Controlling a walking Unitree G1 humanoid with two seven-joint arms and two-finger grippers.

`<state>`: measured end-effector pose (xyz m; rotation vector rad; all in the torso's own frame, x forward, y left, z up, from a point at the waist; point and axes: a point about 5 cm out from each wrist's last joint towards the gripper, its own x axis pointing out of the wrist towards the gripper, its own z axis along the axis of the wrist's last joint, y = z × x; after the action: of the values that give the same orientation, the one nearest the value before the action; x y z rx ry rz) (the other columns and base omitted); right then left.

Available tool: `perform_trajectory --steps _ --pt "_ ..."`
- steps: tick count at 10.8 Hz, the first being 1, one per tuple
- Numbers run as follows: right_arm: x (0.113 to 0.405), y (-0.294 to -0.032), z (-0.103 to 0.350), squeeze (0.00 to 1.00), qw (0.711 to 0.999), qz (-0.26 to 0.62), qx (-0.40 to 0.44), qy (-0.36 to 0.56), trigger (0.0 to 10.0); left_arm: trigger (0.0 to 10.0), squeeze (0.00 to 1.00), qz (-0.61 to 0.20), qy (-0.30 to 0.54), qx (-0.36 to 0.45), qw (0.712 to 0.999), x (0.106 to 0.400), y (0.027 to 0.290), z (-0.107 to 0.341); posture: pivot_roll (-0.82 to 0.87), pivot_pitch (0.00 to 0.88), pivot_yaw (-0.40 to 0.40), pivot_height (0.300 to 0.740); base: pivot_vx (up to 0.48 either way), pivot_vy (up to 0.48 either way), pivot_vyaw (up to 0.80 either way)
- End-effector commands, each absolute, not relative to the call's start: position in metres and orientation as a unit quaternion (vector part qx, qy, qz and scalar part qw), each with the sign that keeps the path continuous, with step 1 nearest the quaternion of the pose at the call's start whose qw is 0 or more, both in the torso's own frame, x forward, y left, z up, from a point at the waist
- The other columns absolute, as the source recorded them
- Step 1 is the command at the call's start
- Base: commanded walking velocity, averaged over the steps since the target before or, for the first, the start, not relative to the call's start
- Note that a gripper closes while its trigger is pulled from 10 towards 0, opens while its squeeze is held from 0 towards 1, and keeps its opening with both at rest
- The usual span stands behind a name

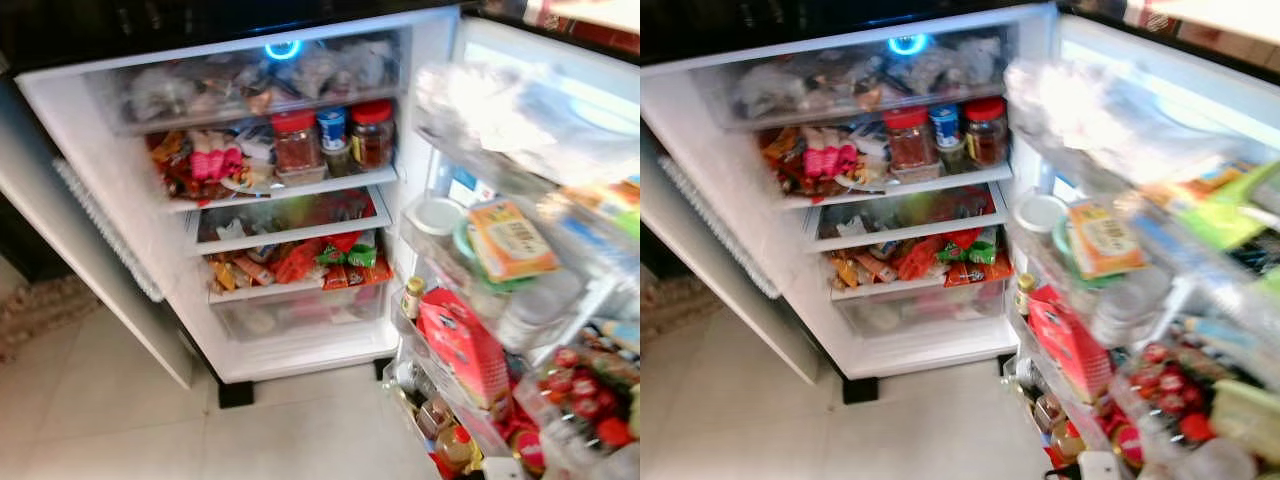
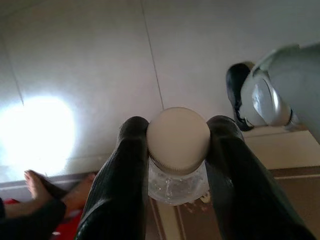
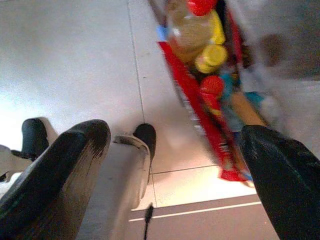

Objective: Restocking fridge

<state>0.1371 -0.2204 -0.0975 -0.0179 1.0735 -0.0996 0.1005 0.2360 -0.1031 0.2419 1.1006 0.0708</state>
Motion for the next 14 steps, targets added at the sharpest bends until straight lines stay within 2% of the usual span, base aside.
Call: perform_trajectory --steps 1,4,6,11,14 --pt "0.1373 -0.2183 -0.0977 0.0 0.859 -0.042 -0.008 0.51 10.0 10.0 0.0 0.041 0.525 0.115 0.843 0.1 0.2414 -0.102 -0.01 0.014 0.075 0.74 0.0 0.0 0.0" --pt "0.1377 -0.2188 -0.0974 0.0 0.859 -0.036 -0.014 0.51 10.0 10.0 0.0 0.042 0.523 0.113 0.844 0.1 0.2411 -0.1021 0.0 0.016 0.072 0.74 0.0 0.0 0.75" --pt "0.1369 -0.2183 -0.0978 0.0 0.859 -0.044 0.0 0.51 10.0 10.0 0.0 0.043 0.523 0.112 0.844 0.0998 0.2412 -0.1021 0.0 0.017 0.072 0.74 0.0 0.0 0.0" --pt "0.1369 -0.219 -0.0978 0.0 0.857 -0.038 -0.015 0.513 10.0 10.0 0.0 0.043 0.523 0.112 0.844 0.0997 0.2412 -0.102 0.0 0.016 0.071 0.74 0.322 0.0 0.0" --pt "0.1368 -0.219 -0.0978 0.0 0.857 -0.036 -0.017 0.514 10.0 10.0 0.0 0.042 0.522 0.112 0.845 0.0999 0.2411 -0.102 0.0 0.015 0.07 0.74 0.386 0.0 0.72"
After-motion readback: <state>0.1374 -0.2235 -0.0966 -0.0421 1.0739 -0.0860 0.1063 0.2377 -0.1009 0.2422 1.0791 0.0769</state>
